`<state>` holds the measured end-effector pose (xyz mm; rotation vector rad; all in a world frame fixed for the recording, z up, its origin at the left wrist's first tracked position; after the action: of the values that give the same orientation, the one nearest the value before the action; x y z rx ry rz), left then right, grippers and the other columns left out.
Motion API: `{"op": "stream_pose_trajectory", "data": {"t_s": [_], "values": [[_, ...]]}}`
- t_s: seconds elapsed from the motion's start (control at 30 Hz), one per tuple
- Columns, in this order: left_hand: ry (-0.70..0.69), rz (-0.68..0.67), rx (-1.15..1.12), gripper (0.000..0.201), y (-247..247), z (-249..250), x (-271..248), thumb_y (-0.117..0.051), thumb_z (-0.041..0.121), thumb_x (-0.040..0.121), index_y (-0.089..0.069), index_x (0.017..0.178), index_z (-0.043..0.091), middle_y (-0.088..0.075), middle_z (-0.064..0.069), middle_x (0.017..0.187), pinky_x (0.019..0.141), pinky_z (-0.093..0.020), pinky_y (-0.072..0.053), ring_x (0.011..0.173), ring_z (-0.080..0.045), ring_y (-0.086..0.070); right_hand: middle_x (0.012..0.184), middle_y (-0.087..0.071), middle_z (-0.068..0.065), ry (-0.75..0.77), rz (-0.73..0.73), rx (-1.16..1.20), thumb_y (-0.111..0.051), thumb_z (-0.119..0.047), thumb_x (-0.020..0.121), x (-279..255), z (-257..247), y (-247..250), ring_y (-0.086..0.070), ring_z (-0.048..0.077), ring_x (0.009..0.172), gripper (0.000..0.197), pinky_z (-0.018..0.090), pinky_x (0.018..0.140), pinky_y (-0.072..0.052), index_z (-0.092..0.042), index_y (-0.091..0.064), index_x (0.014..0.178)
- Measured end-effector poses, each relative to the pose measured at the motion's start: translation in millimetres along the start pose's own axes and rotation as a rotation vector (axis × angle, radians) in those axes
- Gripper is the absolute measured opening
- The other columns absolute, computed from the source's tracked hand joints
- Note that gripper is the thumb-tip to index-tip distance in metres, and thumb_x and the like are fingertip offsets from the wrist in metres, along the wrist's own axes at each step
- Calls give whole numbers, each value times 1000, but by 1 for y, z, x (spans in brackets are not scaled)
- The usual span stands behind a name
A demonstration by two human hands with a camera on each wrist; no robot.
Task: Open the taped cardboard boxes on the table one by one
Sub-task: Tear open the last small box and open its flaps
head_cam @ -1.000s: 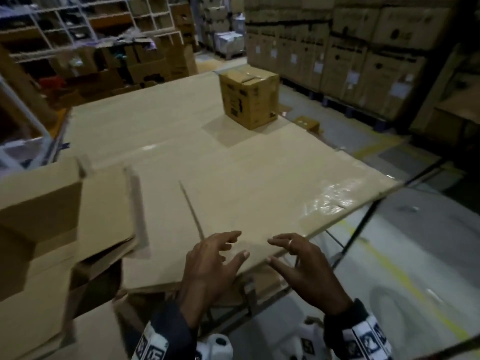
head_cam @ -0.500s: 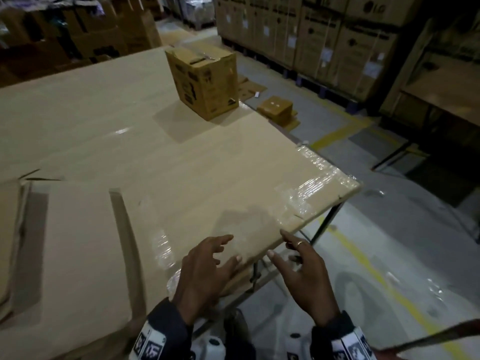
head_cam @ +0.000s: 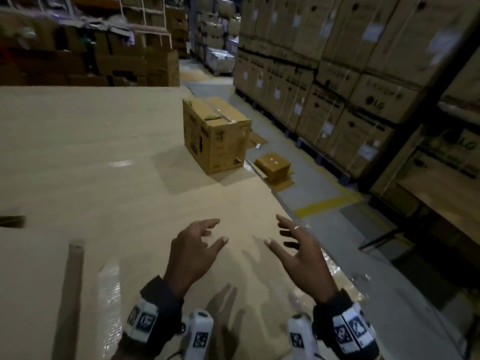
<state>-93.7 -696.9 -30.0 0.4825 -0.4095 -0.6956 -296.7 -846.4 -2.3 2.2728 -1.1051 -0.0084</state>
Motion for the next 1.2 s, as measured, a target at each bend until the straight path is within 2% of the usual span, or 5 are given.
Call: {"op": "stream_pose_trajectory", "data": {"t_s": [0.3, 0.63, 0.87, 1.07, 1.2], "values": [[1, 150, 45, 40, 24, 17, 127, -79, 42, 84, -72, 121, 28, -72, 13, 116, 81, -27, -57, 93, -1, -68, 131, -58, -13, 173, -62, -70, -74, -43, 89, 168, -27, 13, -56, 1, 119, 64, 5, 86, -45, -25, -51, 146], [250, 144, 232, 54, 3, -17, 246, -67, 64, 86, -69, 126, 29, -74, 8, 112, 87, -30, -53, 95, -10, -69, 135, -59, 7, 248, -178, -89, -70, -47, 91, 354, 39, -47, -54, 22, 125, 67, 48, 102, -50, -20, -48, 148], [376, 154, 247, 70, -21, -25, 335, -59, 70, 88, -56, 140, 25, -70, 3, 121, 86, -31, -50, 106, -18, -66, 150, -44, 13, 113, -148, 11, -68, -48, 91, 467, 81, -87, -43, 30, 138, 77, 52, 112, -42, -20, -35, 154], [455, 187, 157, 85, -43, -42, 399, -46, 78, 88, -36, 154, 25, -55, -5, 147, 102, -38, -48, 125, -27, -59, 165, -23, 1, 56, -229, 166, -61, -86, 68, 528, 119, -117, -31, 28, 149, 108, 61, 113, -39, -56, -2, 153], [395, 197, -51, 74, -57, -51, 429, -43, 79, 90, -36, 151, 38, -57, 2, 144, 103, -40, -46, 126, -22, -58, 157, -42, 2, 82, -187, 227, -59, -66, 89, 539, 124, -125, -42, 25, 142, 78, 54, 113, -42, -45, -24, 156]]}}
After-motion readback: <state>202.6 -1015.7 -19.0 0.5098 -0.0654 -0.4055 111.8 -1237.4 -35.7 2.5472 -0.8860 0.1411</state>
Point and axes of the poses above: each hand's wrist, its own x-axis towards the middle knuckle, its own y-axis out of the back of the hand, z = x × y, the point moved 5 cm from there along x, towards the middle knuckle
